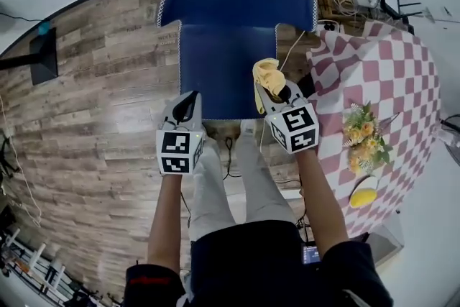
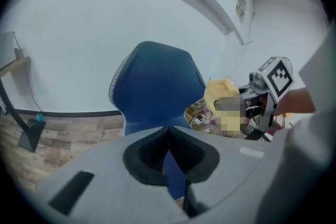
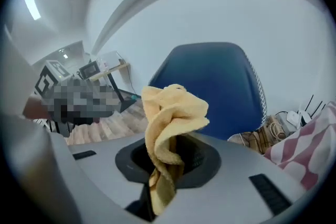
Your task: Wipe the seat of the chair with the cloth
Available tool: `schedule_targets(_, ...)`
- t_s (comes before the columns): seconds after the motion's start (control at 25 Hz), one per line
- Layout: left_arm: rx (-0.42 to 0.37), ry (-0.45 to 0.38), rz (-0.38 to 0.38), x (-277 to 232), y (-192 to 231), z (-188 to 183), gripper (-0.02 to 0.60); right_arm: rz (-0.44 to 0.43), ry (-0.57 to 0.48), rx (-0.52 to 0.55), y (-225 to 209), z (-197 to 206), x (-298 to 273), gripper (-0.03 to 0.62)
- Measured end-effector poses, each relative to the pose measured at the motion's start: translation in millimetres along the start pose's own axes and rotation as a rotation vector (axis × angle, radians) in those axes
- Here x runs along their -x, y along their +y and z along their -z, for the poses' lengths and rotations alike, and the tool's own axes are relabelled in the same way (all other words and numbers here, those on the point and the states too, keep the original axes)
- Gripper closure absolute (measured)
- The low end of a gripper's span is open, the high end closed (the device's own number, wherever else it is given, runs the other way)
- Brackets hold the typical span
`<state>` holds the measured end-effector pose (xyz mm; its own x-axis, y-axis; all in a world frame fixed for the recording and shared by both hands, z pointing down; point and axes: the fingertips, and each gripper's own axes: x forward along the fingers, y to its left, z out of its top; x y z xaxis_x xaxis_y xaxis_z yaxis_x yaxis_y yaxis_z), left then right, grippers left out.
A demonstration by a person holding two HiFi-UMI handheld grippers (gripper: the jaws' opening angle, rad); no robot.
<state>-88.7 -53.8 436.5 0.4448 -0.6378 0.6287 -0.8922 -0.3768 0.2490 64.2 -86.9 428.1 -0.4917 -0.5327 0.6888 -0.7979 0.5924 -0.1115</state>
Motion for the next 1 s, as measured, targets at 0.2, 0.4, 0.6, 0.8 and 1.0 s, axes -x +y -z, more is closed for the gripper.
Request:
schedule_targets(0.2,0.006,-0.097,0.015,43.5,-14.4,-65.7,0.563,0.009,-0.186,-0.036,6.2,-82.2,48.6,0.540)
schedule_targets(0.4,-0.020,-0.186,0.012,99.7,-23.5,-126.9,0.563,0.033,-0.313,-0.015,11.3,-147.5,105.6,0.540)
schedule_targets(0.6,-0.074,-0.294,0.002,150.1,-41.7,-183.7,0.563,0.030,-0.377,0.036,22.6,-196.3,156.8,0.540)
schedule_targets(0.8,-0.137,-0.359,0.000,199.6,-66.6,-228.7,0.563,0.036,-0.470,0.105,53.1,-240.9,208.4,0.540)
schedule_targets(1.0,-0.199,-0.418,0.015,244.1,-91.7,-265.4,0.563,0.050,-0.569,0.171,68.9,-281.0,263.0,0.540)
